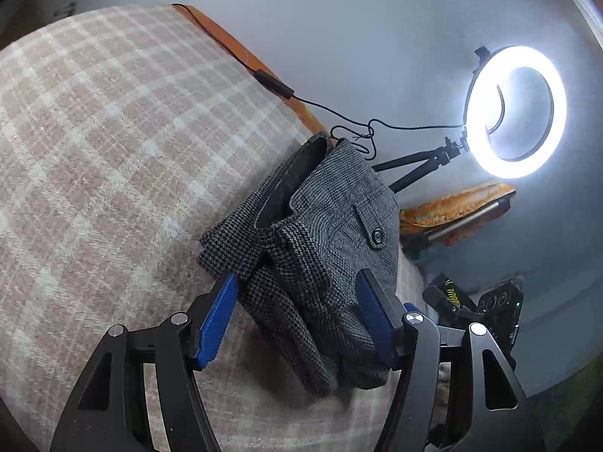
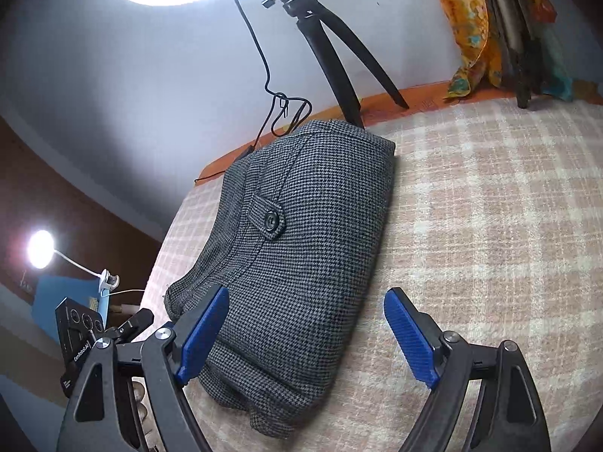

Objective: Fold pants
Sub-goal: 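Close both grippers on the sides of the folded shorts bundle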

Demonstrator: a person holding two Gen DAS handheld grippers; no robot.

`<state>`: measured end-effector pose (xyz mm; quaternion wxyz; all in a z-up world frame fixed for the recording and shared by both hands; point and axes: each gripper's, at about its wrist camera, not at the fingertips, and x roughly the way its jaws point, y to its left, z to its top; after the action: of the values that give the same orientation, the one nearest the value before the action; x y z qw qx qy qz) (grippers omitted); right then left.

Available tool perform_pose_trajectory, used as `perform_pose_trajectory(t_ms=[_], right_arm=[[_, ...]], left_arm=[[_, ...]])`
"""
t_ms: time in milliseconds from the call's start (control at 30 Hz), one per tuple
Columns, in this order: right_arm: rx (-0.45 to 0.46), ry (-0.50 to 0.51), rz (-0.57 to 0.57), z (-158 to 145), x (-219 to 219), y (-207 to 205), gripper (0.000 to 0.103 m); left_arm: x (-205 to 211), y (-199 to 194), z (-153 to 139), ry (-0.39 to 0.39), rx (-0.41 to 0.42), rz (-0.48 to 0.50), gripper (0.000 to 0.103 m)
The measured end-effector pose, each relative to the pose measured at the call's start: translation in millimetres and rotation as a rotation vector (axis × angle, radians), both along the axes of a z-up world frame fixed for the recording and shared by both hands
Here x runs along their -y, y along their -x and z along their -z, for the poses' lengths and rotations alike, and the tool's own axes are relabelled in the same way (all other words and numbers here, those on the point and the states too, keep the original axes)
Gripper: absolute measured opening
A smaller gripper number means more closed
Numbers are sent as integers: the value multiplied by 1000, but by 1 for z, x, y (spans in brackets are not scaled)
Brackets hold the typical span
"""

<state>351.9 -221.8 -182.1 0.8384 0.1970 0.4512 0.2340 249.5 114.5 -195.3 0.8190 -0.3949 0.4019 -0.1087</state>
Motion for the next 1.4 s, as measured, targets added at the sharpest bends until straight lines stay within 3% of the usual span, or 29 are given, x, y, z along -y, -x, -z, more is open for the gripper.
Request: perform_pose_trajectory(t_ms=[233,333,400,467,667,800,900,1067,1133,1167,1200,1400], right_arm=[[-5,0,26,5,-2,-21,86],[93,96,32,-8,-12,-27,69],[181,155,6,-19,-22,-30,48],[245,208,-52,-26,-39,-39,41],[300,334,-141,-22,-81,-76,39],[249,431,-162,-4,-96,-101,30],[256,447,-158,6,-98,-106,28],[242,462,-162,-6,-99,-104,33],[245,396,-120,-20,-83,-93,53],[243,375,-101,-23,-73,-86,71],[239,338,-76,-27,-63,-79,80],[97,141,-49,-13,-17,-58,81]], left_arm=[[1,2,3,-20,-14,-2,68],[-1,7,-4,-76,9,-33,68],[-1,8,-7,-95,23,-28,68],[0,7,-7,-107,18,-11,68],[8,11,-7,-107,21,23,68],[12,11,-5,-99,20,21,68],[12,6,-3,-90,10,0,68],[0,6,0,-43,-14,-49,68],[-4,8,1,-39,-15,-58,68],[-4,8,2,-31,-21,-56,68],[-5,8,3,-26,-28,-52,68],[7,1,12,-53,-65,-6,68]])
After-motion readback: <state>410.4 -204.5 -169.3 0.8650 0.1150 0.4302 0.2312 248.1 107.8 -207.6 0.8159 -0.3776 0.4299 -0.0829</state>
